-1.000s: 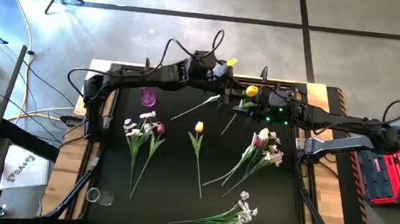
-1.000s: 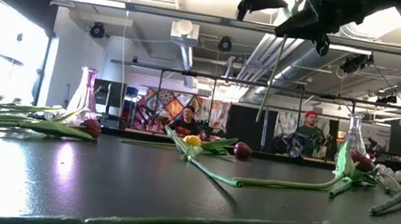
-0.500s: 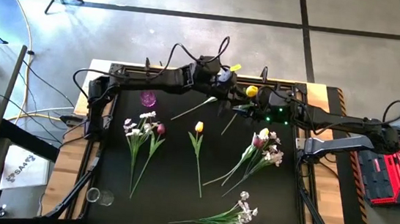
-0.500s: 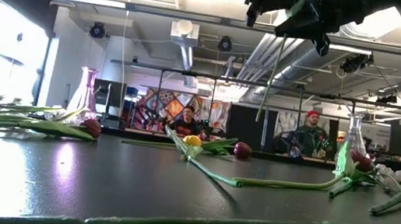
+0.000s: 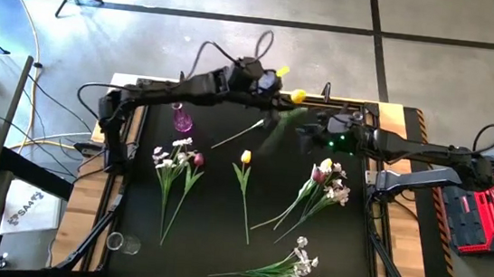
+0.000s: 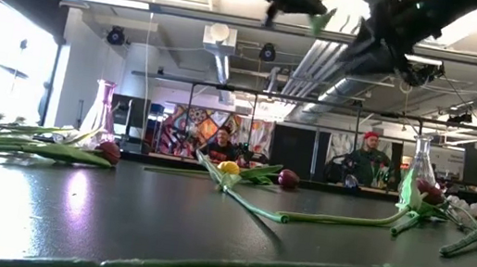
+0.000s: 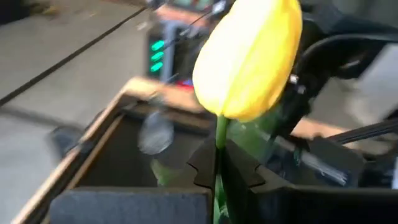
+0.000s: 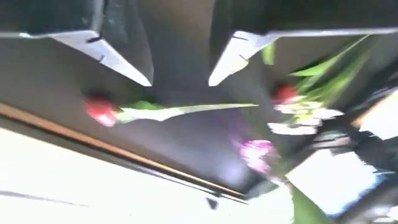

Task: Sort flowers into vase by color
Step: Put the top yellow flower into the violet vase

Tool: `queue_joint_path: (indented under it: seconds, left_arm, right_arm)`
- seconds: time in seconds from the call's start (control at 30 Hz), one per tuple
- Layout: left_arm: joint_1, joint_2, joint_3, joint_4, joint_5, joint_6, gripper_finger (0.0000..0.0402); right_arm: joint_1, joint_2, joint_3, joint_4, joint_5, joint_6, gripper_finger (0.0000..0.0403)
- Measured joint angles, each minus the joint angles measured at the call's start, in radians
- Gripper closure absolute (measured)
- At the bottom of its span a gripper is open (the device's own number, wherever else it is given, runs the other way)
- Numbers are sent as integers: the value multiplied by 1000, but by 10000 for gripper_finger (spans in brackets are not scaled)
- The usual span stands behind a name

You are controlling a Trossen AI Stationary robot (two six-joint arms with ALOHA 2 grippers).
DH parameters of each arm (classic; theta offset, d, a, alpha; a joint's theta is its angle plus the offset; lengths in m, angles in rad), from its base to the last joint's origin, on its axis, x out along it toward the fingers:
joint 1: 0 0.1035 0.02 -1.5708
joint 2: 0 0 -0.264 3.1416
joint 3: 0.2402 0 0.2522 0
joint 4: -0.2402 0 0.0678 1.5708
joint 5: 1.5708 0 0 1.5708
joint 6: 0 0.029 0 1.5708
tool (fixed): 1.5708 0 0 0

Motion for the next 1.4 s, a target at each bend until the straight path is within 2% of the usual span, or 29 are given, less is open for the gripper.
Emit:
queue_joint_path:
  seconds: [0.13, 0.23, 0.33, 0.47, 0.57, 0.77, 1.0, 1.17, 1.4]
  left_arm:
    - [21, -71, -10, -84, -71, 24, 401]
    - [37, -144, -79, -72, -87, 16, 401]
    - [55, -240, -203, -51, -127, -3, 401]
    - [68, -390, -412, 58, -161, -44, 401]
    - [72, -502, -542, 119, -164, -84, 402]
    - [48, -682, -687, 110, -202, -73, 401]
    - [-34, -907, -854, 71, -231, -31, 401]
    - [-110, -1071, -960, 71, -357, -29, 401]
    - [-166, -1191, -959, 79, -714, 85, 401]
  right_arm:
    - [-8, 0, 0, -74, 12, 44, 222]
    - [-7, 0, 0, -71, 9, 40, 217]
    - [-7, 0, 0, -58, 9, 39, 216]
    - [-6, 0, 0, -15, 6, 33, 215]
    - [-6, 0, 0, 50, -30, -8, 215]
    - [-6, 0, 0, 211, -149, -145, 215]
    - [-6, 0, 0, 191, -155, -140, 215]
    - [-4, 1, 0, 183, -156, -140, 215]
    - [-4, 1, 0, 194, -180, -112, 215]
